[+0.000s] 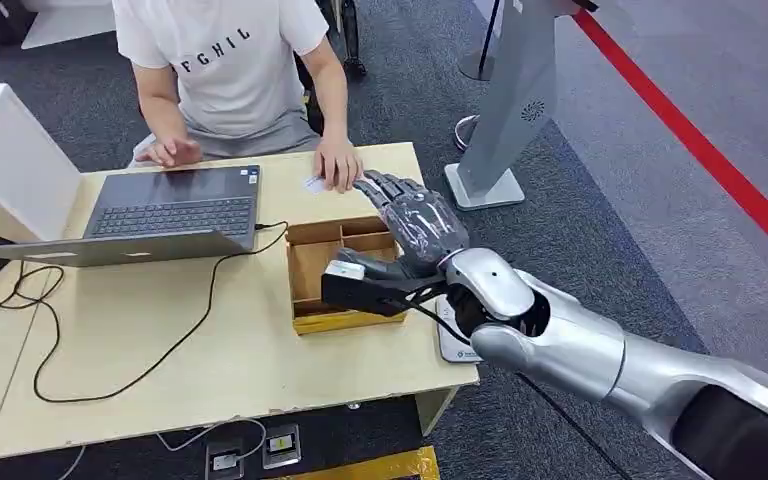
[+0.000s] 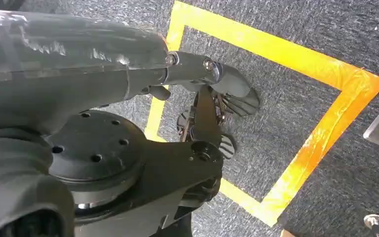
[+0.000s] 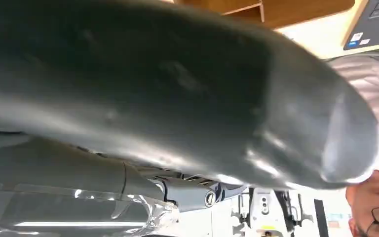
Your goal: Pass the card to the sensor for recognition and then transmit it.
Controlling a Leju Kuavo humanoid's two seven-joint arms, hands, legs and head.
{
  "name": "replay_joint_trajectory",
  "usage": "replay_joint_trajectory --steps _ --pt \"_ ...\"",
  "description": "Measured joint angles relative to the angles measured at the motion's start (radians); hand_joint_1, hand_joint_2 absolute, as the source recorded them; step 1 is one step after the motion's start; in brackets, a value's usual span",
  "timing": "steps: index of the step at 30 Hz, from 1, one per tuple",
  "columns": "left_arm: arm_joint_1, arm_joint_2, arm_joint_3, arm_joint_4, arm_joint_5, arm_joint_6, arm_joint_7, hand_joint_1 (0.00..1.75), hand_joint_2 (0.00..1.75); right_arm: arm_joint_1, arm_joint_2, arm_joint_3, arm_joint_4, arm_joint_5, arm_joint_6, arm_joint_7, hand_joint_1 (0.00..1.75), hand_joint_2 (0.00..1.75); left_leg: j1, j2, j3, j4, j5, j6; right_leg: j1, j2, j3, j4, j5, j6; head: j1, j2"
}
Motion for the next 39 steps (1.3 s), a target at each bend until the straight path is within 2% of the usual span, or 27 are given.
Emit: replay_joint_trajectory --steps 14,19,20,27,32,39 --pt "0.000 -0.003 0.000 0.000 0.002 0.000 0.002 0.00 0.00 0.051 -0.019 -0.002 -0.040 0.016 -0.004 0.000 0.00 0.00 0.000 0.000 0.000 0.000 0.000 0.000 0.000 0.000 0.000 0.000 0.000 0.000 0.000 0.000" --pt "0.000 -0.005 0.000 0.000 0.004 0.001 0.002 0.00 0.00 0.102 -0.021 -0.015 -0.061 0.089 -0.006 0.006 0.00 0.00 0.000 0.000 0.000 0.000 0.000 0.000 0.000 0.000 0.000 0.000 0.000 0.000 0.000 0.000" --pt "0.000 -0.005 0.000 0.000 0.006 0.001 0.002 0.00 0.00 0.112 -0.020 -0.015 -0.064 0.098 -0.006 0.007 0.00 1.75 0.000 0.000 0.000 0.000 0.000 0.000 0.000 0.000 0.000 0.000 0.000 0.000 0.000 0.000" --pt "-0.001 -0.007 0.000 0.000 0.006 0.001 0.001 0.00 0.00 0.184 -0.017 -0.032 -0.080 0.147 0.004 -0.014 0.00 1.75 0.000 0.000 -0.001 0.000 0.000 0.000 0.000 0.000 0.000 0.000 0.000 0.000 0.000 0.000" --pt "-0.001 -0.008 0.000 0.000 0.006 0.002 -0.001 0.00 0.00 0.225 -0.006 -0.041 -0.083 0.208 0.045 -0.013 0.00 1.75 0.000 0.000 0.000 0.000 0.000 0.000 0.000 0.000 0.000 0.000 0.000 0.000 0.000 0.000" --pt "-0.001 -0.008 0.000 0.000 0.005 0.002 -0.001 0.00 0.00 0.257 0.007 -0.045 -0.087 0.227 0.063 -0.013 0.00 1.75 0.000 0.000 -0.001 0.000 0.000 0.000 0.000 0.000 0.000 0.000 0.000 0.000 0.000 0.000"
